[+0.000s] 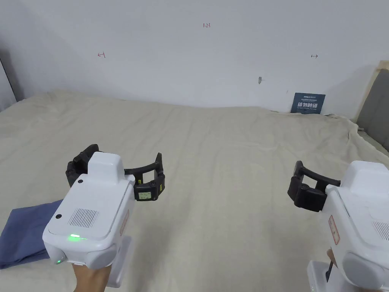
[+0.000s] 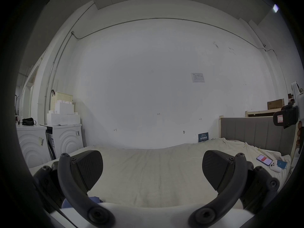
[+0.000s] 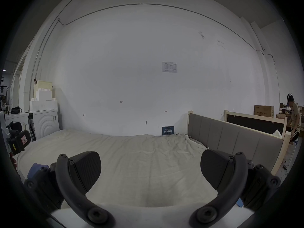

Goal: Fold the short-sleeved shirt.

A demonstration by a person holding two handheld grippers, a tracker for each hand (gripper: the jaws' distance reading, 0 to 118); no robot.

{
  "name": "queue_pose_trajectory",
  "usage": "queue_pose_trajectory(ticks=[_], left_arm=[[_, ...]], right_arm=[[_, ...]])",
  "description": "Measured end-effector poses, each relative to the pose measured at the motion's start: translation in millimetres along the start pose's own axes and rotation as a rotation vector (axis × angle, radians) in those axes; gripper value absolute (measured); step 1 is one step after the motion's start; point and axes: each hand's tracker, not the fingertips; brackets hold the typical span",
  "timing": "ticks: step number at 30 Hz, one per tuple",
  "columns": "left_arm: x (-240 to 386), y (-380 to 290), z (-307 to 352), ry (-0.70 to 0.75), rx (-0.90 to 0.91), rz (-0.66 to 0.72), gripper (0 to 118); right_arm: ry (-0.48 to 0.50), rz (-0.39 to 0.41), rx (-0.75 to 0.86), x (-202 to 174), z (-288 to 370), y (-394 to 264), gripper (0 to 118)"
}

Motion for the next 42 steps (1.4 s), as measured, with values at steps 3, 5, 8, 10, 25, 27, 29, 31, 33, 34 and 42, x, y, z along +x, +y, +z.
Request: queue_pose_trajectory(ticks=[3,5,8,10,25,27,29,31,33,34,42], left_arm=[[0.1,0.2,0.1,-0.001,-0.001,0.000,118],[0.2,0.2,0.2,-0.002,0.000,-0.002,118],[0.4,0.3,0.6,-0.003,0.001,-0.003,118],[0.5,0.1,0.6,-0.002,-0.001,-0.005,118],[0.5,0.2,0.0,0.001,0.000,-0.001,118],[0.8,-0.2,0.1,0.000,-0.001,-0.003,118],[0.8,-0.4,-0.3,0.000,-0.002,-0.004,118],[0.6,-0.6,-0.3,0.000,-0.003,-0.002,118],[0.4,-0.8,-0.8,0.001,-0.003,-0.001,118],[0.2,-0.8,-0.8,0.001,-0.004,-0.002,118],[0.2,-1.3,-1.1,0.004,-0.003,0.002,118]], right_arm=[[0.000,0.002,0.001,-0.1,0.2,-0.2,118],[0.001,0.002,-0.002,-0.9,0.8,0.1,118],[0.002,0.003,-0.002,-0.6,0.4,-0.3,118],[0.002,0.003,-0.001,-0.3,0.2,-0.2,118],[0.006,0.002,0.003,-1.0,0.1,0.2,118],[0.006,0.003,0.002,-1.4,0.1,-0.1,118],[0.008,0.005,0.001,1.0,-2.2,-2.4,118],[0.008,0.006,0.003,1.1,-2.6,-3.0,118],[0.009,0.006,0.002,0.9,-2.6,-3.1,118],[0.010,0.006,0.001,1.1,-3.0,-3.1,118],[0.010,0.010,0.004,4.2,-6.1,-5.2,118]])
